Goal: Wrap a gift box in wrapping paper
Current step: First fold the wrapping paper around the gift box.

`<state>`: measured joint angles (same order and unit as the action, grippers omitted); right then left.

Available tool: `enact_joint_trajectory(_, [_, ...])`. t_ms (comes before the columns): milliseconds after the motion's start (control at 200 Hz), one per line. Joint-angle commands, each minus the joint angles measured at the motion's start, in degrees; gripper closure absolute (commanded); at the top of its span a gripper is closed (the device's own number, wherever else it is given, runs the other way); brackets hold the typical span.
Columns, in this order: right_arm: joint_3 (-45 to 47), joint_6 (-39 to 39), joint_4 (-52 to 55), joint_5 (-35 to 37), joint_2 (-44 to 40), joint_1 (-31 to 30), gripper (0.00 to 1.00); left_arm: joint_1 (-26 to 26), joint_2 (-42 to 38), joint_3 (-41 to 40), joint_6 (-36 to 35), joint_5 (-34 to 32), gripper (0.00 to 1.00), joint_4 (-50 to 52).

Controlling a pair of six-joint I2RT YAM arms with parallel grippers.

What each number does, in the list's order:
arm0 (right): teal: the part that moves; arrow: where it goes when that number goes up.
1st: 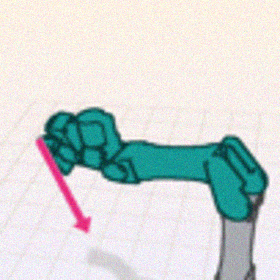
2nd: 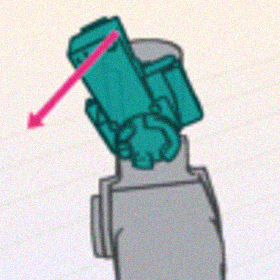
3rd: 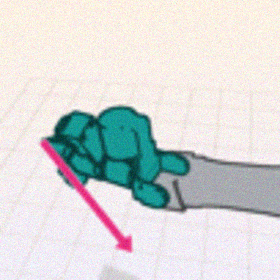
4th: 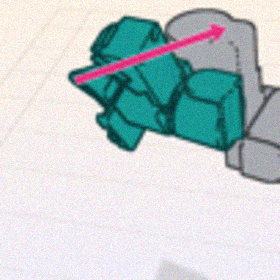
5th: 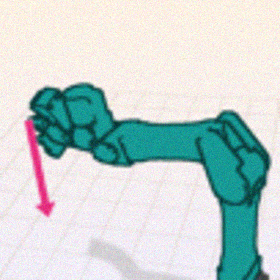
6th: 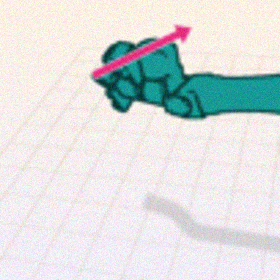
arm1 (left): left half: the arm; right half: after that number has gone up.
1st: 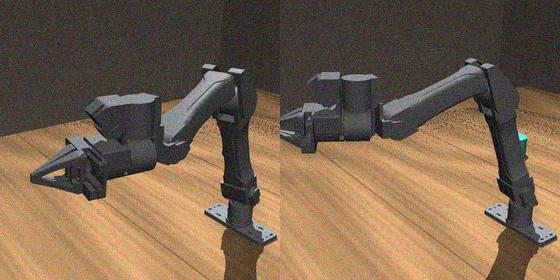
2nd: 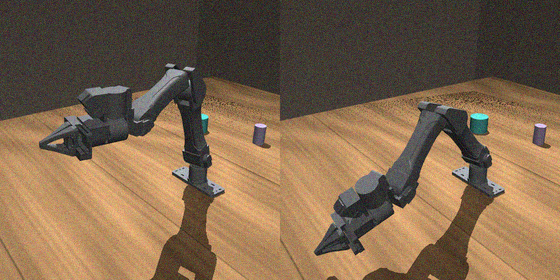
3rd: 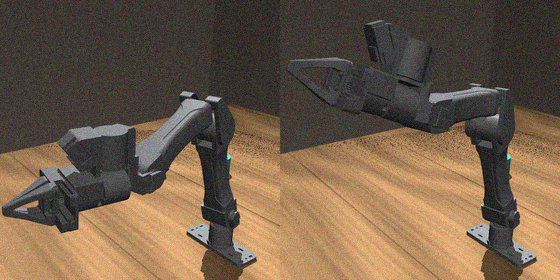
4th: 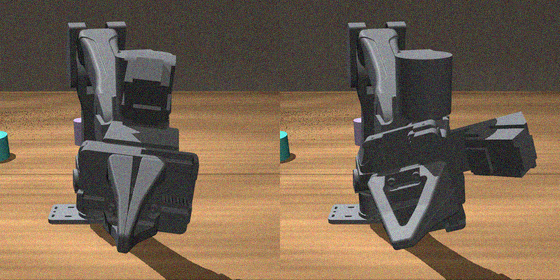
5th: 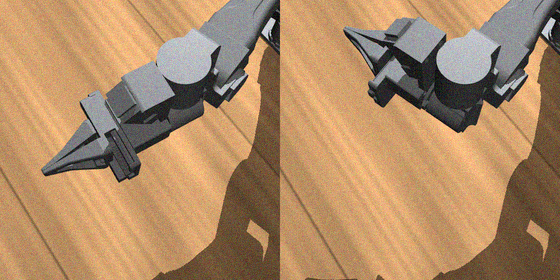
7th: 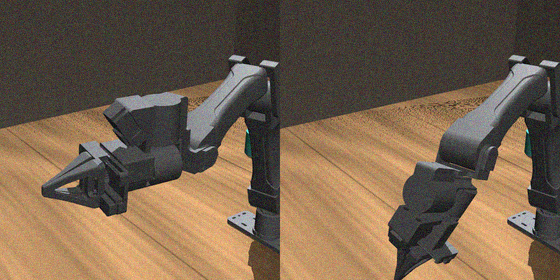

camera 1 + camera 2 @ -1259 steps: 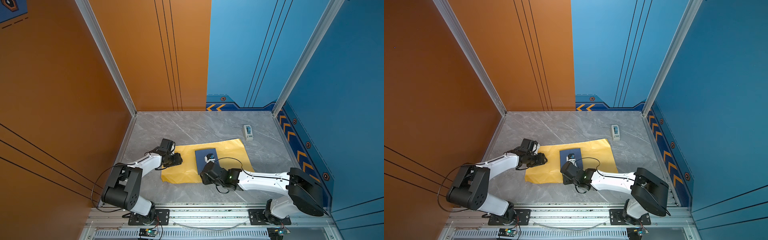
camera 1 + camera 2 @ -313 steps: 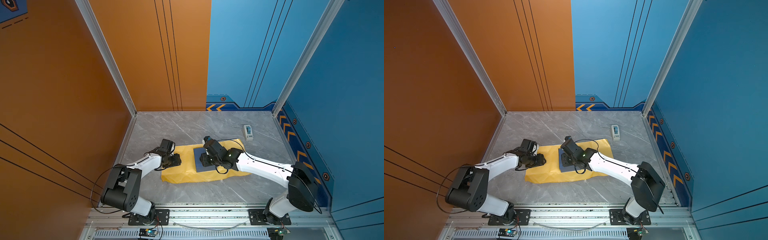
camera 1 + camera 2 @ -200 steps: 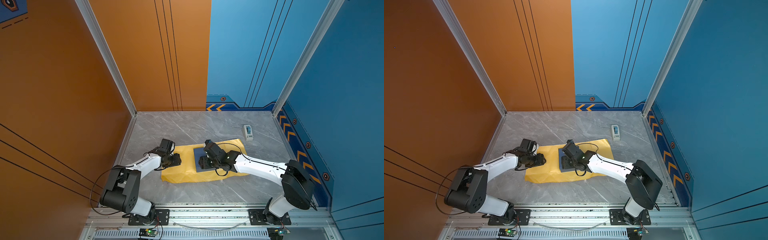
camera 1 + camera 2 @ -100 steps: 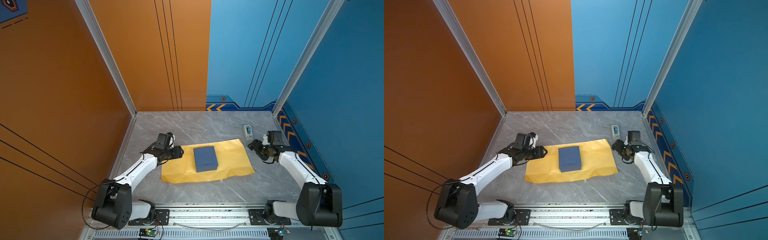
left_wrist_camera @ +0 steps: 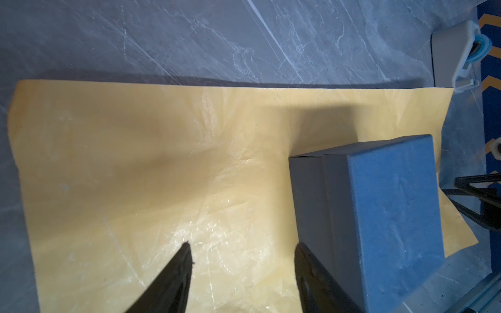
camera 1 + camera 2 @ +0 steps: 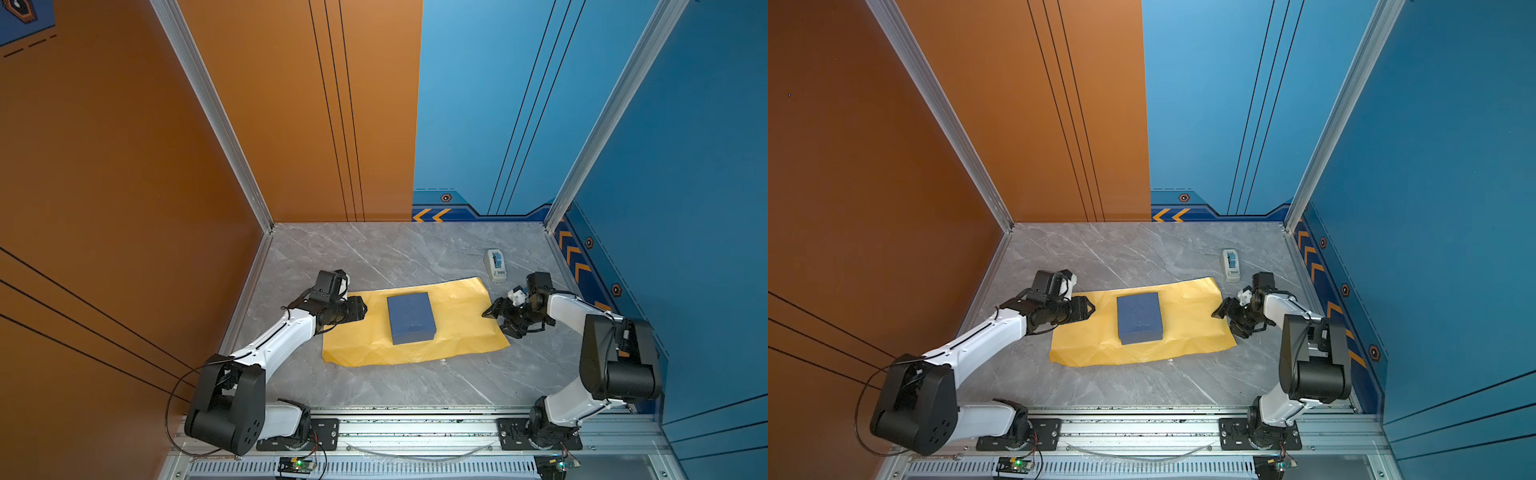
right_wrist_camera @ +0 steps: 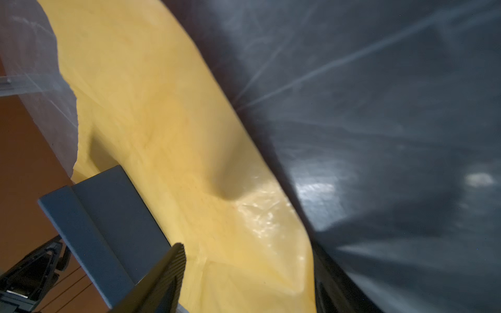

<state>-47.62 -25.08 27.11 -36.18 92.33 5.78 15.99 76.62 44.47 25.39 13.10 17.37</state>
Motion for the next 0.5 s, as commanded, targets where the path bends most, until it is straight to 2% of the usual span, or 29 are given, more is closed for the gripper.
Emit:
enact_joint_trajectory(0, [-1.2, 4.2, -4.5, -4.4, 2.9, -0.4, 0.28, 0.3, 0.2, -0.8, 0.3, 0.0, 0.38, -0.2])
enact_joint_trajectory(85, [-2.3, 5.3, -5.7, -6.6, 4.0, -0.6, 0.3, 0.3, 0.3, -0.8, 0.2, -0.5, 0.38, -0.1])
enact_joint_trajectory(225, [-4.9, 8.3, -2.9, -5.0, 5.5, -0.3, 0.31, 0.3, 0.4, -1.4, 0.2, -1.0, 0.39, -0.1])
enact_joint_trajectory(400, [-7.1, 9.6, -3.5, -9.2, 7.4, -0.1, 0.31, 0.3, 1.0, -1.9, 0.4, -1.2, 0.39, -0.7])
enact_joint_trajectory(496, [-8.3, 11.3, -0.1, -7.4, 7.5, -0.6, 0.4, 0.3, 1.1, -2.0, 0.3, -1.5, 0.39, -0.8])
